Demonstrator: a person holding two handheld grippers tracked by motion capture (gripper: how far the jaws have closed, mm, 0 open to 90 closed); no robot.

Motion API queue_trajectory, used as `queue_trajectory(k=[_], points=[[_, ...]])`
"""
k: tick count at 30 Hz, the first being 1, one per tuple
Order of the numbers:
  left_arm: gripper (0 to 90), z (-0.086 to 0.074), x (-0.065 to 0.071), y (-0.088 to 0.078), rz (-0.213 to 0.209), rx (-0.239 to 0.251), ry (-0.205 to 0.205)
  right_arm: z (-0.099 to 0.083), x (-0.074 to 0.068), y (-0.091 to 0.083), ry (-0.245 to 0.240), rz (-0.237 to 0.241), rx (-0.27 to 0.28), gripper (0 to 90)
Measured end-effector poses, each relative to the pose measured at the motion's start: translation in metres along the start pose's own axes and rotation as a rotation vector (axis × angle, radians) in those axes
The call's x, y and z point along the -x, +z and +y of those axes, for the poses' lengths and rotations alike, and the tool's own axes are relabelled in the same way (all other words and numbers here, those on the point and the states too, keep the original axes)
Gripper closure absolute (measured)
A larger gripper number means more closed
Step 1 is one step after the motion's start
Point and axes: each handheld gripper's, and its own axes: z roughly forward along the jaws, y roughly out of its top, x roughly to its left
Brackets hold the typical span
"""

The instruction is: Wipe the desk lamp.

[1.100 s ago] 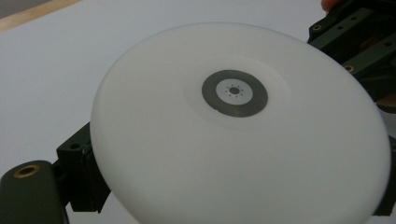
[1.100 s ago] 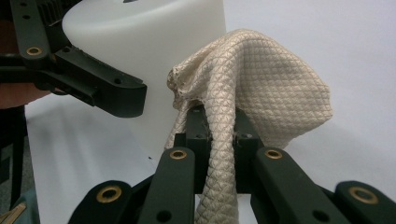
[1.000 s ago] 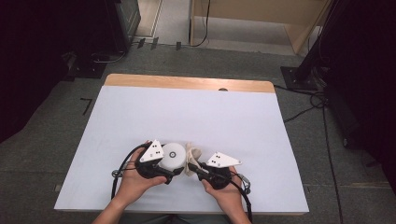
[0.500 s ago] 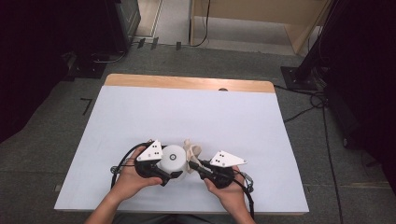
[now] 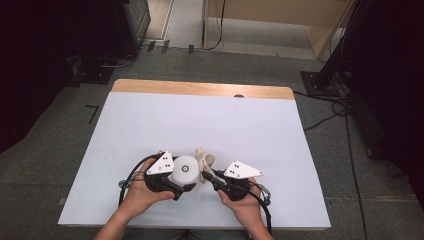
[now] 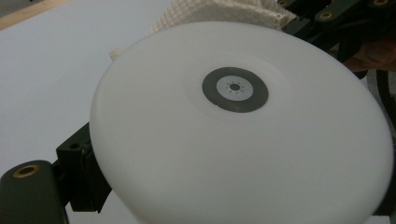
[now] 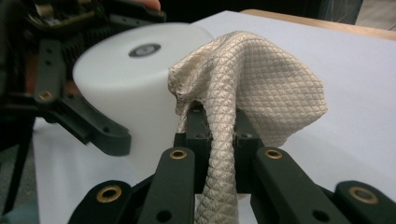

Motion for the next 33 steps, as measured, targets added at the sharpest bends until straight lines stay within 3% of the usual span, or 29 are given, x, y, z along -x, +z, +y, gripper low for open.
queue_trajectory(k=[6, 13, 21, 27, 33], points=[[8.1, -0.001, 0.000, 0.000, 0.005, 0.008, -0.003, -0.006, -0.001, 0.006, -0.022, -0.031, -0.039, 82.4], [8.1, 0.000, 0.001, 0.000, 0.009, 0.003, -0.003, -0.011, -0.003, 0.007, 0.013, -0.031, -0.089, 82.3], [8.1, -0.001, 0.000, 0.000, 0.007, 0.002, -0.001, -0.019, 0.004, 0.016, 0.046, -0.017, -0.156, 82.3], [8.1, -0.002, 0.002, 0.000, 0.015, 0.009, -0.006, -0.012, 0.002, 0.012, 0.057, -0.015, -0.127, 82.4], [8.1, -0.002, 0.002, 0.001, 0.018, 0.007, -0.007, 0.008, -0.005, -0.005, 0.050, 0.000, -0.033, 82.3]])
